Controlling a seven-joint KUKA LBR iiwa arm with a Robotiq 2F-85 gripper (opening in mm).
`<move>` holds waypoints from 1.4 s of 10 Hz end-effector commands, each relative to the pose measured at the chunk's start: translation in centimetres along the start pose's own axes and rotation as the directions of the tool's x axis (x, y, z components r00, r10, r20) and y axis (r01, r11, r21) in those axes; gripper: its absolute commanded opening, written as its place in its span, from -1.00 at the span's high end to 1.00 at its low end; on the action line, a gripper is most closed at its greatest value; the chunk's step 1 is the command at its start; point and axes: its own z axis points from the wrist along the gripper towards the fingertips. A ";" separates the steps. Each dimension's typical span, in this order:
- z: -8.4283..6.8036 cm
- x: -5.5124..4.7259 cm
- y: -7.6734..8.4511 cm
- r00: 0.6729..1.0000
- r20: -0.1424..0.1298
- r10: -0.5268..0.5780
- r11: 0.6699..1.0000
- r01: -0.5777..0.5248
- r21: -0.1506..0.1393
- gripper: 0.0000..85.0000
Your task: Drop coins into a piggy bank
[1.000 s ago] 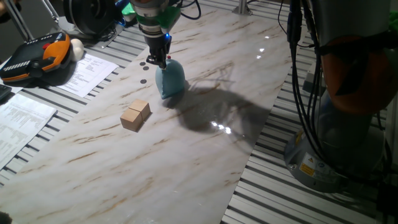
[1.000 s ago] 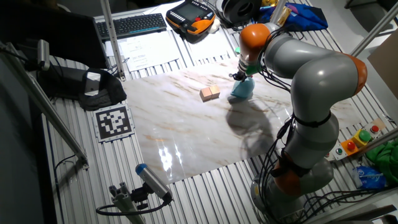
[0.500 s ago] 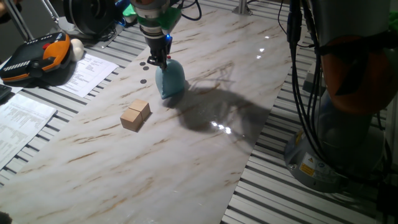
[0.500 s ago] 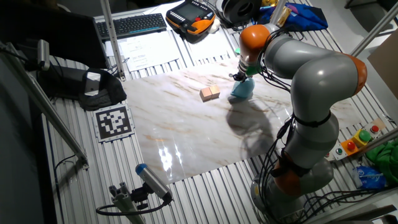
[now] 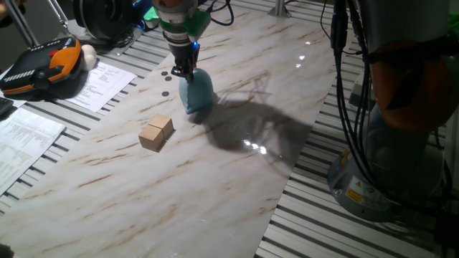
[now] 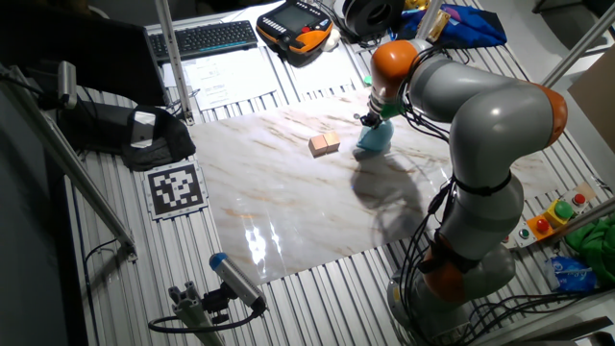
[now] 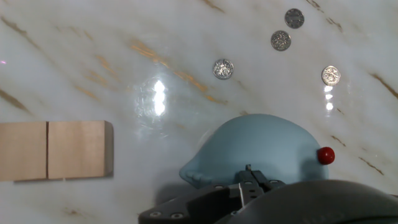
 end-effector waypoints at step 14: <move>-0.7 -0.1 0.4 1.000 0.017 0.024 1.000 -0.025 0.012 0.20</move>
